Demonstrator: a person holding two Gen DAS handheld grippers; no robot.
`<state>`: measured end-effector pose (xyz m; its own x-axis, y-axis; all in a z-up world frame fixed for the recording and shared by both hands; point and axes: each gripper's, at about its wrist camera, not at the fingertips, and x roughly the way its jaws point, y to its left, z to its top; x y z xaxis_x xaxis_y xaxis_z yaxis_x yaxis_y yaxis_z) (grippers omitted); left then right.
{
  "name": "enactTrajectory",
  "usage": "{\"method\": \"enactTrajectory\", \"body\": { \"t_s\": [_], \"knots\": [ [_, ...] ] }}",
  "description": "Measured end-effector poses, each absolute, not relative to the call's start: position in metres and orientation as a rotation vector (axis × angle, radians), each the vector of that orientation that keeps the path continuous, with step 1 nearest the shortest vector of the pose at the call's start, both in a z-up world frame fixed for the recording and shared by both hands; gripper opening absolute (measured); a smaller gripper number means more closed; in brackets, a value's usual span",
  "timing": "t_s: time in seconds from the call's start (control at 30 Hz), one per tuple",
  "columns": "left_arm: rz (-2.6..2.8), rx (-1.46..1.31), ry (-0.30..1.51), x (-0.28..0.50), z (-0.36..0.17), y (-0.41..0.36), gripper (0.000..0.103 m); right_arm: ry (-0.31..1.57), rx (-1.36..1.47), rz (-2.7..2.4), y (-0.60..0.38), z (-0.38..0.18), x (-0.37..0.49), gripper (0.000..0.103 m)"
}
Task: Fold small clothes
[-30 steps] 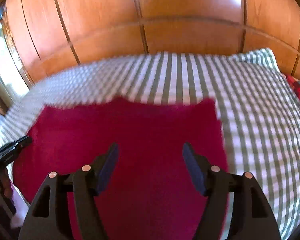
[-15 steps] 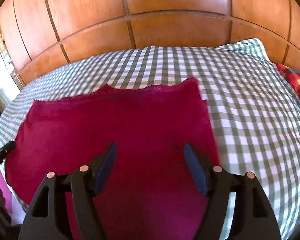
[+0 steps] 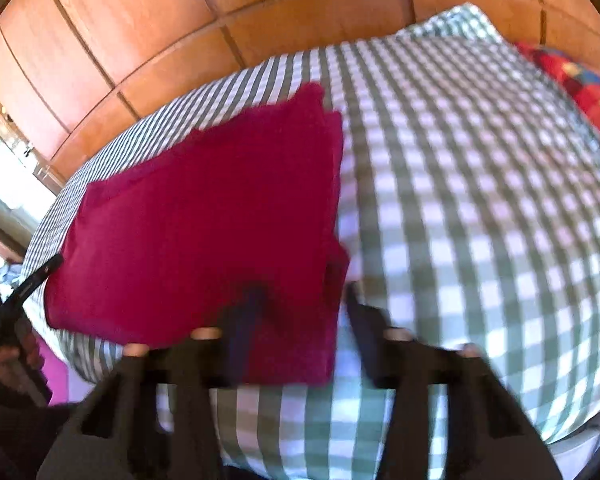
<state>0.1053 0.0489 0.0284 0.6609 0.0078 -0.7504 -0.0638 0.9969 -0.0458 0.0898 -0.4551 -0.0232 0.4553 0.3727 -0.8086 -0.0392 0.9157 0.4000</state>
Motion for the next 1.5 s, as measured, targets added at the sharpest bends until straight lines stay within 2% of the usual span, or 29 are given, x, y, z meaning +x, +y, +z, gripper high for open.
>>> {"method": "enactTrajectory", "body": {
  "t_s": [0.1, 0.27, 0.4, 0.53, 0.6, 0.63, 0.67, 0.7, 0.8, 0.87, 0.9, 1.27, 1.4, 1.5],
  "knots": [
    [0.044, -0.061, 0.867, 0.108, 0.023, 0.049, 0.033, 1.072, 0.336, 0.268, -0.45, -0.019, 0.089, 0.008],
    [0.052, -0.036, 0.893, 0.11, 0.014, 0.052, 0.033, 1.031, 0.351, 0.275, -0.462, -0.002, 0.083, 0.007],
    [0.06, -0.016, 0.907, 0.111, 0.009, 0.05, 0.033, 1.098, 0.364, 0.254, -0.461, -0.037, 0.083, 0.007],
    [0.073, 0.002, 0.893, 0.107, 0.019, 0.048, 0.034, 1.086, 0.363, 0.255, -0.459, -0.038, 0.082, 0.007],
    [0.073, 0.005, 0.879, 0.105, 0.025, 0.046, 0.043, 1.085, 0.34, 0.258, -0.457, -0.035, 0.081, 0.009],
    [0.072, -0.001, 0.868, 0.104, 0.029, 0.046, 0.046, 1.085, 0.327, 0.259, -0.456, -0.032, 0.081, 0.01],
    [0.071, -0.003, 0.86, 0.102, 0.031, 0.045, 0.046, 1.081, 0.324, 0.256, -0.456, -0.029, 0.08, 0.019],
    [0.067, 0.001, 0.852, 0.1, 0.034, 0.043, 0.046, 1.079, 0.323, 0.251, -0.457, -0.027, 0.082, 0.034],
    [0.056, 0.023, 0.836, 0.096, 0.038, 0.038, 0.046, 1.041, 0.315, 0.234, -0.461, -0.012, 0.086, 0.039],
    [0.05, 0.027, 0.83, 0.096, 0.04, 0.037, 0.046, 1.017, 0.324, 0.229, -0.462, -0.004, 0.091, 0.05],
    [0.046, 0.022, 0.83, 0.096, 0.04, 0.037, 0.046, 1.003, 0.324, 0.225, -0.463, 0.0, 0.095, 0.051],
    [0.058, 0.021, 0.836, 0.106, 0.04, 0.045, 0.046, 0.968, 0.243, 0.174, -0.429, -0.004, 0.186, 0.05],
    [0.078, 0.018, 0.826, 0.114, 0.043, 0.054, 0.046, 1.012, 0.175, 0.144, -0.417, -0.02, 0.208, 0.036],
    [0.091, 0.022, 0.824, 0.12, 0.044, 0.058, 0.046, 1.032, 0.124, 0.139, -0.408, -0.03, 0.215, 0.031]
  ]
}}
